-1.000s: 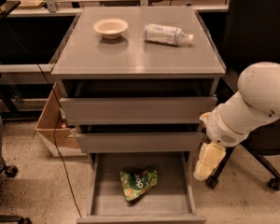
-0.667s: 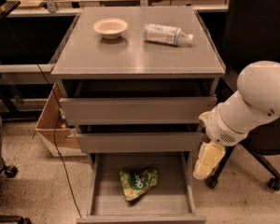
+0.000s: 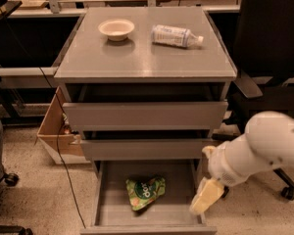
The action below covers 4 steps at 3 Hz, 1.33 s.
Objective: Pick green rice chip bag from bottom drawer and place on counter
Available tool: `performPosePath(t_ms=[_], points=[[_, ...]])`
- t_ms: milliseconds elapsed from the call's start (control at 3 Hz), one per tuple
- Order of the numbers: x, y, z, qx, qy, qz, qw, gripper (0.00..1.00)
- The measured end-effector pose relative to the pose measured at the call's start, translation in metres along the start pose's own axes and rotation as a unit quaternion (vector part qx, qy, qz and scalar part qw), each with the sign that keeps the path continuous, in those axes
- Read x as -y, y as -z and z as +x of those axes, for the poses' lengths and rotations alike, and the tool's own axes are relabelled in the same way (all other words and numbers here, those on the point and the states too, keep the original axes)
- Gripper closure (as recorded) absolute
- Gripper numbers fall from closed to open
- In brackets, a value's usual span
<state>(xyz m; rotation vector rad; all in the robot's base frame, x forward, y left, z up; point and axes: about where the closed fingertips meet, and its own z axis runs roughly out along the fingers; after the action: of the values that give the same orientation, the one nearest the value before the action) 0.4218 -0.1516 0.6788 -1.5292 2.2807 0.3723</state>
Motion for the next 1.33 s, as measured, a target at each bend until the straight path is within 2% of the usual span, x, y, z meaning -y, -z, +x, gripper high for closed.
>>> performPosePath(t_ms=[333,667,1000,1333], points=[[-0.024,-0.082,0.022,0.03,-0.017,-0.03,0.999,0.0],[-0.025,-0.161,0.023,0.066,-0.024,-0.046,0.9964,0.0],[-0.025,-0.247,0.011,0.103,-0.036,-0.071,0.9915,0.0],[-0.025,-0.246,0.011,0.103,-0.036,-0.07,0.9916,0.0]])
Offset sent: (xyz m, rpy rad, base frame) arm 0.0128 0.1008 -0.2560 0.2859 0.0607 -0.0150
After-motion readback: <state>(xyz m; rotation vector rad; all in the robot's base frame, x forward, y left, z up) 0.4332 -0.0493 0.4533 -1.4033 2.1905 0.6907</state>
